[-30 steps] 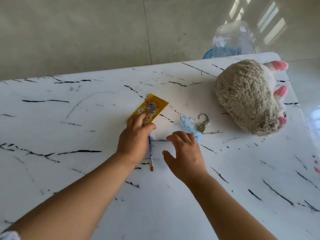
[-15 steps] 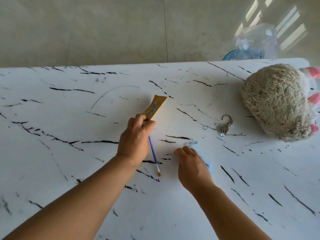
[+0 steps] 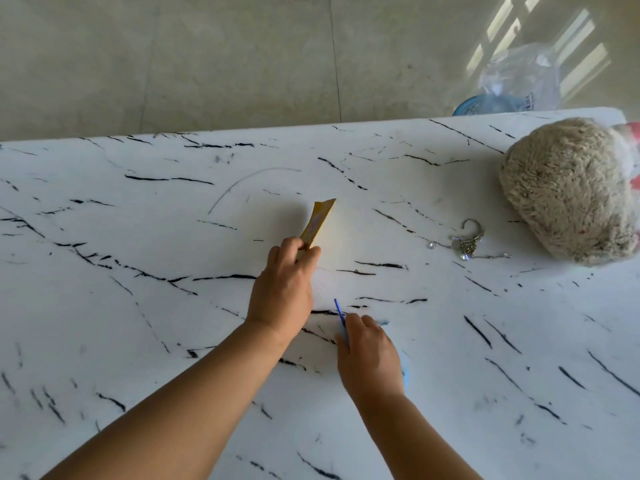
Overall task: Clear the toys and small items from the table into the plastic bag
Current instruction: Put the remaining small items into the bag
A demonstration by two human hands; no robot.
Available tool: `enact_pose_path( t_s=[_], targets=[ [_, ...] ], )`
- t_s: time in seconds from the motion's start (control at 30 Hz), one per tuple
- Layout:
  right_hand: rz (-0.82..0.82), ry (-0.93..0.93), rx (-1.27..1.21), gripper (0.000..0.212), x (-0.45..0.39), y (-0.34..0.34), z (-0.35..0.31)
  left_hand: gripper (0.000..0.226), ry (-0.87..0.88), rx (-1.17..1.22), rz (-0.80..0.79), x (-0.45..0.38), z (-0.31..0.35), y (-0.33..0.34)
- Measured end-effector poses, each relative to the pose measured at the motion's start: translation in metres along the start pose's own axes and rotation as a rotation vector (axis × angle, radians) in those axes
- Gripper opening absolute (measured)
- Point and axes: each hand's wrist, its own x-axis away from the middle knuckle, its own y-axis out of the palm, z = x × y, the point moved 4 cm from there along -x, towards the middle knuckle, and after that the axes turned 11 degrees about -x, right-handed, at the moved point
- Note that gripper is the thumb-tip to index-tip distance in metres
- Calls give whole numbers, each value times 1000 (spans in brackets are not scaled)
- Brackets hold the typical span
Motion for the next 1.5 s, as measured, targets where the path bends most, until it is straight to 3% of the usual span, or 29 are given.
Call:
enact_pose_path(
  t_s=[0.17, 0.37, 0.8, 1.03, 1.13, 1.2, 1.27, 1.5],
  targets=[
    [89, 45, 88, 20, 48, -39, 0, 30, -31, 92, 18, 24, -6, -32],
    [269, 63, -63, 14, 120, -88, -22, 31, -4, 201, -34, 75, 10, -76],
    [655, 307, -249, 32, 327, -132, -28, 22, 361, 301, -196, 227, 74, -151],
    [856, 383, -345, 38, 479, -82, -29, 20, 575, 359, -208, 319, 77, -188],
    [915, 415, -355, 28, 534, -54, -32, 22, 714, 349, -210, 362, 67, -204],
    [1044, 536, -384, 20, 621, -14, -53, 23, 926, 314, -232, 435, 64, -223],
    [1031, 483, -413, 17, 624, 2, -57, 23, 919, 325, -240, 444, 49, -223],
    [1313, 754, -531, 23, 789, 105, -101, 10, 1304, 278, -393, 579, 40, -245]
  ],
)
